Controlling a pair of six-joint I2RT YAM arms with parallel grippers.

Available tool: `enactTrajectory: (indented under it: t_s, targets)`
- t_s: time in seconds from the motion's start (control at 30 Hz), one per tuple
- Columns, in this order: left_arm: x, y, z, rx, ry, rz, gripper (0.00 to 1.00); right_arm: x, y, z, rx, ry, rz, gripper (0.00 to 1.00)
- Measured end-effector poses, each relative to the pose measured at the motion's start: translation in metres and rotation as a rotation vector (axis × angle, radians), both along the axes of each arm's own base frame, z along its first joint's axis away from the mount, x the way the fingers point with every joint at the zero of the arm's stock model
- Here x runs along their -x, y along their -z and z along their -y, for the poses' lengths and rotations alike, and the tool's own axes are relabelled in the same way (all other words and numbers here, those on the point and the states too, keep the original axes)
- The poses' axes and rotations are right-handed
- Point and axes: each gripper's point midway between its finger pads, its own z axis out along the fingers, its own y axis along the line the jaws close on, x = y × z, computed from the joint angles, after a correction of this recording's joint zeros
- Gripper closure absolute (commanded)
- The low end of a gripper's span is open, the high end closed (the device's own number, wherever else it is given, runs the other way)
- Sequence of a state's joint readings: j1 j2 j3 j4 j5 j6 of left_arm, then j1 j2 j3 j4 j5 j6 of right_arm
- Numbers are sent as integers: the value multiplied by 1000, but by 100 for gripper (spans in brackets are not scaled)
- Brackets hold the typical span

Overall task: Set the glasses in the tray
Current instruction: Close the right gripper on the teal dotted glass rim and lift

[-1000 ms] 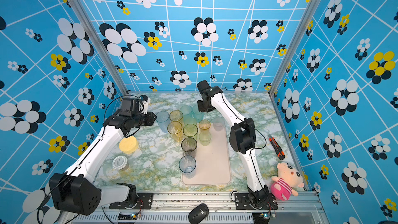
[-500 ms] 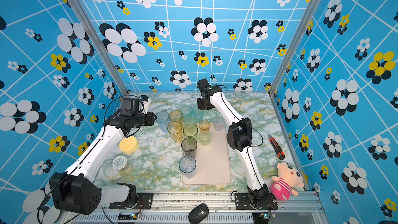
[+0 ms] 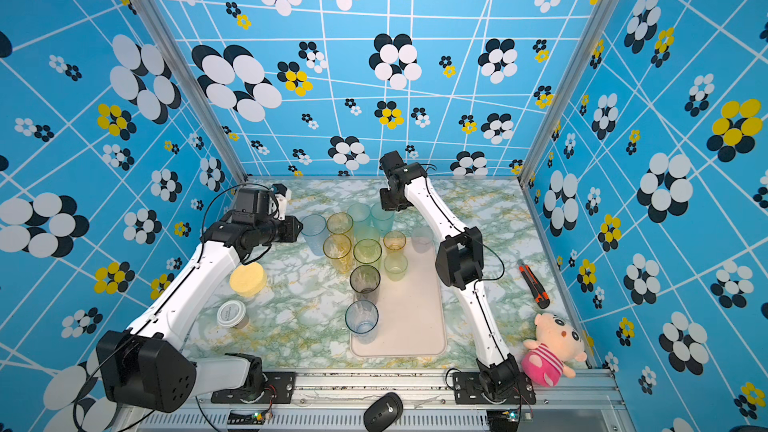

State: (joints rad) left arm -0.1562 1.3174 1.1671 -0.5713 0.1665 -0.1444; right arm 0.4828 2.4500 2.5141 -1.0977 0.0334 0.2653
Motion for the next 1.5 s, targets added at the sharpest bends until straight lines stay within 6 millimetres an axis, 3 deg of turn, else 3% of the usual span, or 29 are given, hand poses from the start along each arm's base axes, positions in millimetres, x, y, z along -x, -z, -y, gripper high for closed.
enactTrajectory:
  t_s: [1.07, 1.5]
  targets:
    - [0, 1, 0, -6, 9, -2, 71, 2, 9, 3, 24, -14, -21, 97]
    - [-1, 4, 1, -6, 10, -8, 71, -2, -2, 13, 64, 13, 26, 99]
